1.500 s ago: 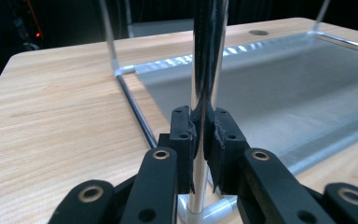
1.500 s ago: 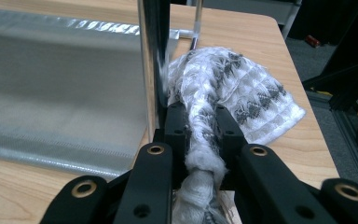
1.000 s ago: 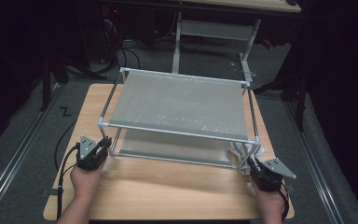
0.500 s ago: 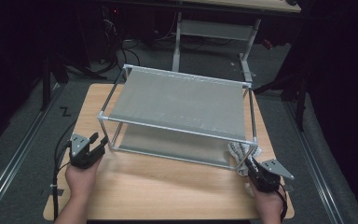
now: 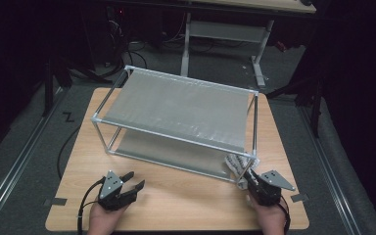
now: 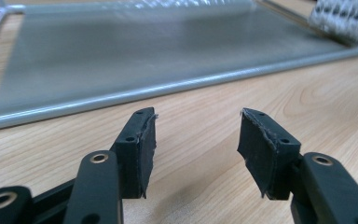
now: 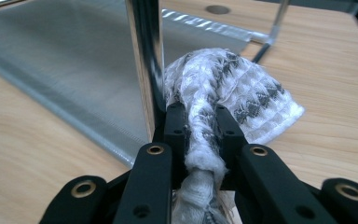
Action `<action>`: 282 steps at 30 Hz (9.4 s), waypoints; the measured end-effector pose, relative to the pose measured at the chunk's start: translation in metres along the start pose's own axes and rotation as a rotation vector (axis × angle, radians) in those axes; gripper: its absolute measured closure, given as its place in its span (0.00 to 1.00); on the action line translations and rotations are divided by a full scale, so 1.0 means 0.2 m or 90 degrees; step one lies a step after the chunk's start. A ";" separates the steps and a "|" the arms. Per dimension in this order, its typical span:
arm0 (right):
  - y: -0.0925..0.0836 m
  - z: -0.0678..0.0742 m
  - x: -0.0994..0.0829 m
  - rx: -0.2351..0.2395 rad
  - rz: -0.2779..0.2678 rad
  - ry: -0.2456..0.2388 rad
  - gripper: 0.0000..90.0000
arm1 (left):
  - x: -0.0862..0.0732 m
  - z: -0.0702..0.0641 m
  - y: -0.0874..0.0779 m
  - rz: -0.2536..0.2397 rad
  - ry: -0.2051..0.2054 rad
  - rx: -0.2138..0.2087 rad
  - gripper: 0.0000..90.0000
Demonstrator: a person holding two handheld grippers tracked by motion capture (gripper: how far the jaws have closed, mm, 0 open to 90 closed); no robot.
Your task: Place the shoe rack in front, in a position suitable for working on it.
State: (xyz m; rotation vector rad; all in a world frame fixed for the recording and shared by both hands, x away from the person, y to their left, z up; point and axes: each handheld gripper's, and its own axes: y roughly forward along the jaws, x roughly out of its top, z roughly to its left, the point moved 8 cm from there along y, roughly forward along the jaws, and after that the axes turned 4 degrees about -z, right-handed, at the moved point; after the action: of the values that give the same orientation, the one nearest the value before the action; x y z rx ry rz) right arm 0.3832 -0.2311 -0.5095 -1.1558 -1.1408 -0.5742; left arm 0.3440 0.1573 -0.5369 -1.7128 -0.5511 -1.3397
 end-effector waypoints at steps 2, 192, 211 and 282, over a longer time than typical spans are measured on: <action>0.01 0.05 0.00 0.013 0.002 -0.006 0.88 | 0.00 0.00 0.00 -0.003 -0.001 -0.002 0.51; 0.06 0.70 -0.19 0.188 0.117 -0.153 0.86 | 0.29 -0.61 0.03 -0.145 0.091 -0.216 0.90; 0.08 0.14 -0.21 0.005 0.129 -0.055 0.87 | 0.29 -0.61 0.02 -0.142 0.095 -0.219 0.90; 0.09 0.58 -0.19 0.146 0.143 -0.133 0.86 | 0.28 -0.63 0.02 -0.147 0.100 -0.236 0.90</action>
State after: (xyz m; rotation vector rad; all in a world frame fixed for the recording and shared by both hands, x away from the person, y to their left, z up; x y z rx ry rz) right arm 0.3381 -0.1261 -0.5546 -1.1429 -1.1996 -0.1481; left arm 0.2954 0.0412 -0.4805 -1.8549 -0.4394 -1.8155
